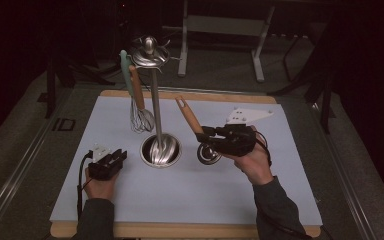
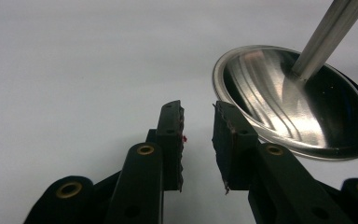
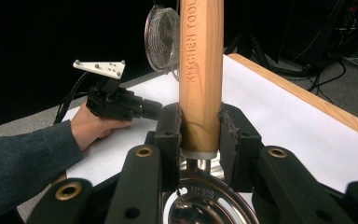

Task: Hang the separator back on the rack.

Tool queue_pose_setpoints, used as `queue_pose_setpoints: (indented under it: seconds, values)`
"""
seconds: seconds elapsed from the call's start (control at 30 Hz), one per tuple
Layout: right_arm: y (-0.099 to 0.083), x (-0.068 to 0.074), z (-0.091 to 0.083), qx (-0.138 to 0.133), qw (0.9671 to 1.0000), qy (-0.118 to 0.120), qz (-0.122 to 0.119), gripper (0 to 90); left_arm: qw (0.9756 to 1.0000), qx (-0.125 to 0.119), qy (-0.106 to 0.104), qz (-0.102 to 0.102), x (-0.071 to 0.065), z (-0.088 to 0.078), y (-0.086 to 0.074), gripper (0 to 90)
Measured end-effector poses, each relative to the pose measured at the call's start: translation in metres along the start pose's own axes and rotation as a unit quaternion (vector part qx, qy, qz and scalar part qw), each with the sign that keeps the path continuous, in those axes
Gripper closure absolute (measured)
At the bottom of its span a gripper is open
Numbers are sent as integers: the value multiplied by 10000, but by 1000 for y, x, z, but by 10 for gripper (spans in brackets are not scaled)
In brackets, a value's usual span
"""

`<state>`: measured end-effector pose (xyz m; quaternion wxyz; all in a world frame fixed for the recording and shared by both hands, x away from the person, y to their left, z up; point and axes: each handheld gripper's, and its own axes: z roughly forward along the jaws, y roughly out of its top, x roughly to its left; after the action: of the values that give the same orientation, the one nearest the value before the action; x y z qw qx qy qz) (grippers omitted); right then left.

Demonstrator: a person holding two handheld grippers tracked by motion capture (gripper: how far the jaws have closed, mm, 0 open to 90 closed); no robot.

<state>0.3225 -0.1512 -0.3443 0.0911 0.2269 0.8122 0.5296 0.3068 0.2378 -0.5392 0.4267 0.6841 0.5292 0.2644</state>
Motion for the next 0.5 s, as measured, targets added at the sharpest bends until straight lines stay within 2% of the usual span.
queue_pose_setpoints:
  seconds: [0.5]
  values:
    - [11, 4, -2, -138, 9999, 9, -87, 711, 10000, -3, -4, -6, 0, 0, 0, 728]
